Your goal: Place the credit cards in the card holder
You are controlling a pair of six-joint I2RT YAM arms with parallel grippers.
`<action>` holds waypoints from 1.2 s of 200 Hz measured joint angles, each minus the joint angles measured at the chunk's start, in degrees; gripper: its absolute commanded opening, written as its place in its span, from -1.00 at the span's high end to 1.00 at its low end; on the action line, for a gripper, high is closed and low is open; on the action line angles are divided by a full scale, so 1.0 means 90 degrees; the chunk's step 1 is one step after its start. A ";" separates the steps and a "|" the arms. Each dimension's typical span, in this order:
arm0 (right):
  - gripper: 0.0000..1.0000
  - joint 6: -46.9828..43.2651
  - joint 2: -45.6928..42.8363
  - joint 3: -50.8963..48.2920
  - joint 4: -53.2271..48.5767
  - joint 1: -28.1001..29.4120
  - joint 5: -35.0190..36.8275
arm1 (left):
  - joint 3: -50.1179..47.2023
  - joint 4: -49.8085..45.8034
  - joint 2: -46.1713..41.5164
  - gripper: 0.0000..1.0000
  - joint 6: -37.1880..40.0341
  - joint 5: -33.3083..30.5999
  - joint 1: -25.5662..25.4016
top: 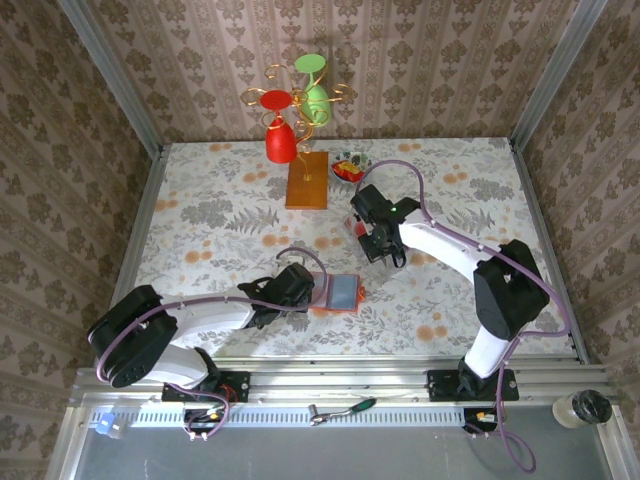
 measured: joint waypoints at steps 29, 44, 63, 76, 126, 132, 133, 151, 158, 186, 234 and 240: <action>1.00 -0.0002 -0.0359 0.0155 -0.0075 0.0002 -0.0282 | 0.0000 0.0000 0.0000 0.15 -0.0022 -0.0005 -0.0007; 1.00 0.0063 -0.0595 0.0170 -0.0066 0.0022 -0.0495 | 0.0000 -0.0002 -0.0002 0.15 -0.0024 -0.0022 -0.0024; 1.00 0.0223 -0.0855 0.0160 0.0010 0.0112 -0.0797 | 0.0000 -0.0005 -0.0012 0.15 -0.0029 -0.0022 -0.0036; 1.00 0.0398 -0.0996 0.0078 0.0177 0.0223 -0.1027 | -0.0002 -0.0007 -0.0036 0.14 -0.0044 -0.0024 -0.0036; 1.00 0.1205 -0.1047 -0.0750 0.1027 0.0821 -0.1688 | -0.0007 -0.0032 -0.0107 0.14 -0.0051 -0.0075 -0.0039; 1.00 0.1268 -0.0996 -0.0816 0.1105 0.0872 -0.1746 | -0.0007 -0.0034 -0.0107 0.15 -0.0053 -0.0075 -0.0039; 1.00 0.1287 -0.0979 -0.0831 0.1144 0.0889 -0.1761 | -0.0007 -0.0034 -0.0107 0.14 -0.0053 -0.0075 -0.0039; 1.00 0.1474 -0.0763 -0.0976 0.1423 0.1032 -0.1885 | -0.0007 -0.0034 -0.0107 0.15 -0.0068 -0.0075 -0.0041; 1.00 0.1542 -0.0687 -0.1035 0.1523 0.1078 -0.1938 | -0.0007 -0.0034 -0.0107 0.14 -0.0070 -0.0075 -0.0041; 1.00 0.1734 -0.0476 -0.1137 0.1758 0.1207 -0.2067 | -0.0007 -0.0039 -0.0107 0.14 -0.0070 -0.0080 -0.0046; 1.00 0.1858 -0.0236 -0.1137 0.2050 0.1248 -0.2157 | -0.0007 -0.0085 -0.0109 0.14 -0.0070 -0.0092 -0.0046; 1.00 0.1858 -0.0204 -0.1137 0.2059 0.1248 -0.2157 | -0.0007 -0.0085 -0.0119 0.15 -0.0070 -0.0092 -0.0046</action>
